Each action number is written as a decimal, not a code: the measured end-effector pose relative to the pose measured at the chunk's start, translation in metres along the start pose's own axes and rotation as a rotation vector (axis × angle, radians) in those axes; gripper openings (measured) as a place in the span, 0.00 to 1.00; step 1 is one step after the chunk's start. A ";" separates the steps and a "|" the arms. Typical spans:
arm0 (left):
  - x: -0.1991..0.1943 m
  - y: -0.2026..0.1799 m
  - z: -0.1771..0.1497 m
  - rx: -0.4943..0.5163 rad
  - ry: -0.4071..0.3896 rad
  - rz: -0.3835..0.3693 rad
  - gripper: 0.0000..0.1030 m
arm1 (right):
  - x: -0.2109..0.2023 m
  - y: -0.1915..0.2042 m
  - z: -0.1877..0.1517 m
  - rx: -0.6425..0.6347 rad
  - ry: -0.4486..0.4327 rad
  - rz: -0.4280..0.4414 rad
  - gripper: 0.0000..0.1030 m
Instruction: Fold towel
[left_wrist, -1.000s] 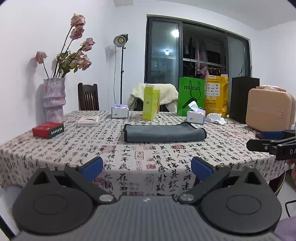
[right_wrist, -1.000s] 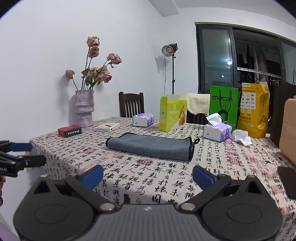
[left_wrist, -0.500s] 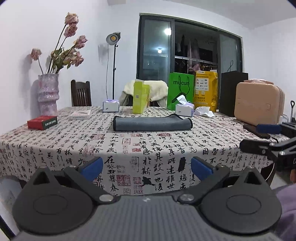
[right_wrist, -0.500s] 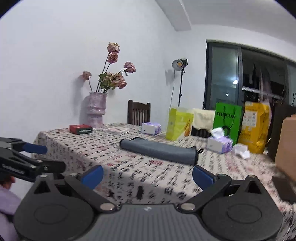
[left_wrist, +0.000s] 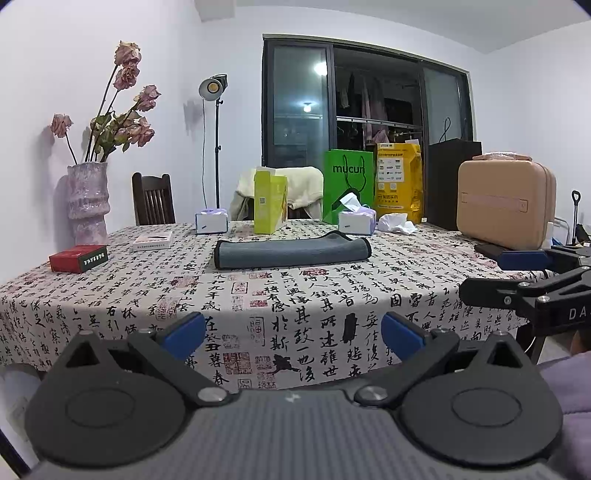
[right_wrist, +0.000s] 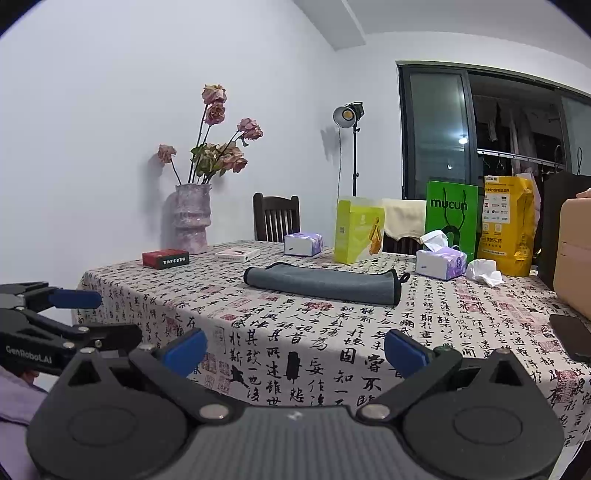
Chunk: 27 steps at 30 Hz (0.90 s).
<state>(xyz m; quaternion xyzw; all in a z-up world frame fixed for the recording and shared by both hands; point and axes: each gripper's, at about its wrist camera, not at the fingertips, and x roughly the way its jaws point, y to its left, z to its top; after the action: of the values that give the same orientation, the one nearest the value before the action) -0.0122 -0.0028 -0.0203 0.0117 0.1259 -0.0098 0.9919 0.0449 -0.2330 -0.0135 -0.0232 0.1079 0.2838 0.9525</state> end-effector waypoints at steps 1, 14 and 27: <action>-0.001 0.000 -0.001 0.001 0.000 -0.001 1.00 | 0.000 0.000 0.000 0.001 -0.001 0.000 1.00; 0.000 -0.001 0.000 0.001 -0.004 0.001 1.00 | 0.000 -0.001 0.000 0.000 -0.004 -0.005 1.00; 0.001 0.000 0.000 -0.005 -0.004 0.008 1.00 | 0.002 0.001 0.000 -0.001 0.004 -0.002 1.00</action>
<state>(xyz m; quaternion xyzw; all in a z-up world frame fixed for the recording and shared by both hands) -0.0115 -0.0032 -0.0203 0.0097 0.1239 -0.0053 0.9922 0.0459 -0.2308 -0.0137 -0.0245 0.1096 0.2826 0.9526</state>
